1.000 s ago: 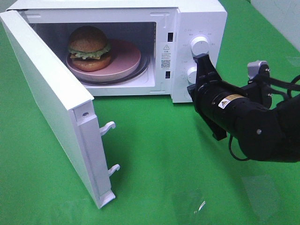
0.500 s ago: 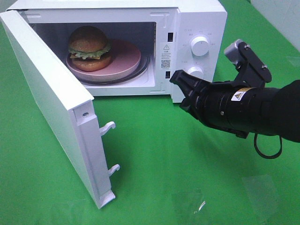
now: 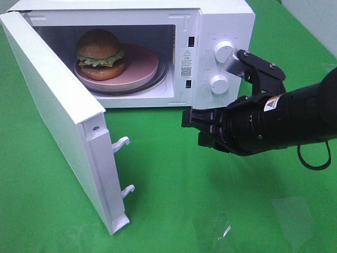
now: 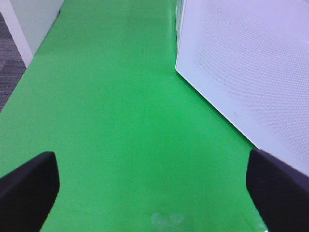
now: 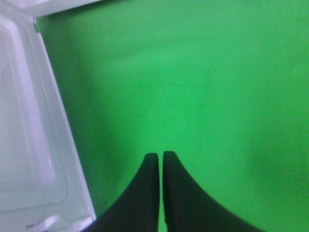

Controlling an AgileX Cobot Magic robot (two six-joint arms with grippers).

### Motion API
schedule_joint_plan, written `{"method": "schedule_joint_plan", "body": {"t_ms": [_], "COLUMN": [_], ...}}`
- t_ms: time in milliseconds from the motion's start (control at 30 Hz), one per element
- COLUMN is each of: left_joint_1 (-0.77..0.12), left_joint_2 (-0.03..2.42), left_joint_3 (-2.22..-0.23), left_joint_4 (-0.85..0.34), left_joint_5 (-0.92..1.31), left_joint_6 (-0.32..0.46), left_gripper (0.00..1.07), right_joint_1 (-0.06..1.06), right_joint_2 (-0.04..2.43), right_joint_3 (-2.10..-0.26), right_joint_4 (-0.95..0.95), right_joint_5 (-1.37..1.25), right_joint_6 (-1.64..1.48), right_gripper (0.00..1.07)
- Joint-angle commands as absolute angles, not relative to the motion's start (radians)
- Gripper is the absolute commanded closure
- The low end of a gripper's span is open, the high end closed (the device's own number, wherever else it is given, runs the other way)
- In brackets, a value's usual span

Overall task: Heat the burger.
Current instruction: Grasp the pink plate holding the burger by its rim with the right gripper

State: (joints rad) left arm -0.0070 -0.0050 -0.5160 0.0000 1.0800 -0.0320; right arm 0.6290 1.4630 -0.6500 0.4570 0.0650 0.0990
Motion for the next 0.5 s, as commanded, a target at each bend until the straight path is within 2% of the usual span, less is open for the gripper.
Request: {"method": "schedule_joint_plan", "body": {"t_ms": [33, 167, 300, 400, 500], "left_joint_1": [-0.004, -0.004, -0.004, -0.004, -0.004], "left_joint_2": [-0.009, -0.009, -0.009, -0.009, -0.009], "left_joint_3": [-0.516, -0.516, -0.516, -0.516, -0.516], "left_joint_4": [0.0, 0.0, 0.0, 0.0, 0.0], "left_joint_5": [1.066, 1.066, 1.066, 1.066, 1.066], "left_joint_6": [-0.029, -0.029, -0.029, -0.029, -0.029], "left_gripper": [0.05, 0.05, 0.05, 0.05, 0.05], "right_joint_1": [0.604, 0.57, 0.571, 0.571, 0.571], "right_joint_2": [1.455, 1.455, 1.455, 1.455, 1.455], "right_joint_3": [-0.692, -0.75, -0.797, -0.821, -0.853], "right_joint_4": [0.357, 0.141, 0.006, -0.032, -0.049], "right_joint_5": [0.178, 0.295, 0.358, 0.382, 0.389], "right_joint_6": [0.063, 0.012, -0.093, -0.161, -0.386], "right_gripper": [1.05, 1.04, 1.03, 1.03, 1.02]}}
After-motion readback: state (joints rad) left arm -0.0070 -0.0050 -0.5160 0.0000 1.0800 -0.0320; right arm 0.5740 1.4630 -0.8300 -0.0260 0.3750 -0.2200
